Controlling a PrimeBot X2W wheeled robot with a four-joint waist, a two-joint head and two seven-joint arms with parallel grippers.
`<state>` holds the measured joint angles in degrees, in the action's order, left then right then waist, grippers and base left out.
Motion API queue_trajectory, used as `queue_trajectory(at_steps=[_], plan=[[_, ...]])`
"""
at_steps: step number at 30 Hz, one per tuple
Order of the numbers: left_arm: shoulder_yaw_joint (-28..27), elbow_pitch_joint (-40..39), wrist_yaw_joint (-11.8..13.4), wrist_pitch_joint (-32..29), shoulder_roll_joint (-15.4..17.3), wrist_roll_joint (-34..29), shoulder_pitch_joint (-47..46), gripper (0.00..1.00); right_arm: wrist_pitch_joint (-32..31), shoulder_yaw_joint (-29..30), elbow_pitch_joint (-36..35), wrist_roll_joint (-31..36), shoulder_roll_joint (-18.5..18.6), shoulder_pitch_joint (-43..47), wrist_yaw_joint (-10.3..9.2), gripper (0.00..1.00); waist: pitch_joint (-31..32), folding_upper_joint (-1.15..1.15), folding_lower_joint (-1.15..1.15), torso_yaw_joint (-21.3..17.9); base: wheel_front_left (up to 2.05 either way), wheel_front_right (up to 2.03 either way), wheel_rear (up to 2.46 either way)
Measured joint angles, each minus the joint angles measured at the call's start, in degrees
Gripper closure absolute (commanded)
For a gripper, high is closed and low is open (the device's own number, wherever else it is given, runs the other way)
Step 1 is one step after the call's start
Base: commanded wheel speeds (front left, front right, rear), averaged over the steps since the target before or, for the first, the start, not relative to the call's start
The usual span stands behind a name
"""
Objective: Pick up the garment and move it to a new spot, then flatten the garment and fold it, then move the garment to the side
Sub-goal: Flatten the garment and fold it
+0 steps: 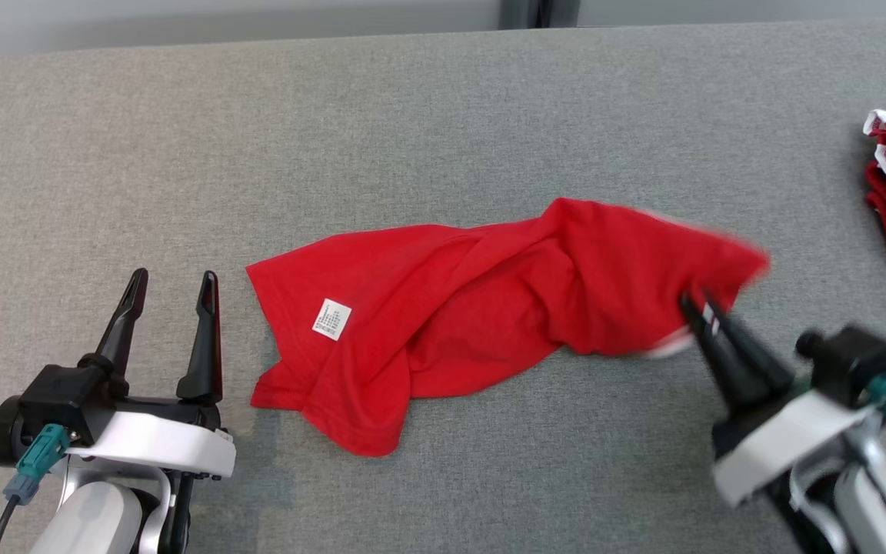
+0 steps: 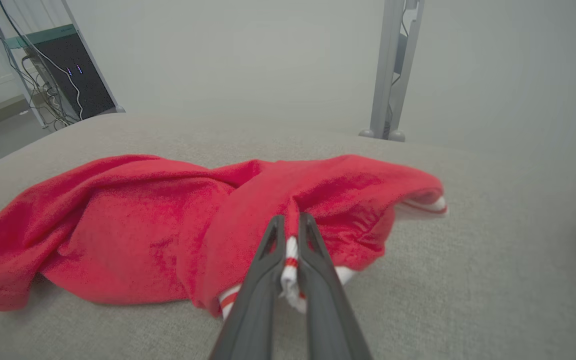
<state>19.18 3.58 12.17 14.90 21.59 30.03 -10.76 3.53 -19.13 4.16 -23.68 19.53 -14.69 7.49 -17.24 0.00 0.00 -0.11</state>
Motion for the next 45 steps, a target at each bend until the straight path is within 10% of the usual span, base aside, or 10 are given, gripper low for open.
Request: queue_trajectory(at_steps=[16,17,18,19,45], plan=[[0.89,0.88,0.09,-0.11,-0.45,0.59,2.36,0.00,1.63,0.57,13.07,-4.35,-7.04,12.57,0.00,1.00,3.21,0.00,0.00,-0.11,0.00,0.00,0.00],[0.98,0.91,0.21,-0.19,-0.47,0.76,2.61,0.00,2.37,0.48,13.57,-4.75,-7.24,12.40,0.00,0.90,3.53,0.00,0.00,-0.06,0.00,0.00,0.00],[0.99,0.91,0.27,-0.19,-0.48,0.80,2.76,0.00,2.96,0.26,13.93,-4.91,-7.38,12.30,0.00,0.56,3.89,0.00,0.00,-0.03,0.00,0.00,0.00],[0.99,0.91,0.48,-0.19,-0.46,0.82,3.06,0.00,3.46,0.12,14.07,-5.09,-7.51,12.22,0.00,0.00,4.26,0.00,0.00,-0.02,0.00,0.00,0.00],[1.00,-2.00,3.30,-0.85,1.18,1.07,8.15,0.00,4.59,18.36,-1.05,0.58,-7.36,11.85,0.00,0.00,10.03,0.00,0.00,-0.30,0.00,0.00,0.00]])
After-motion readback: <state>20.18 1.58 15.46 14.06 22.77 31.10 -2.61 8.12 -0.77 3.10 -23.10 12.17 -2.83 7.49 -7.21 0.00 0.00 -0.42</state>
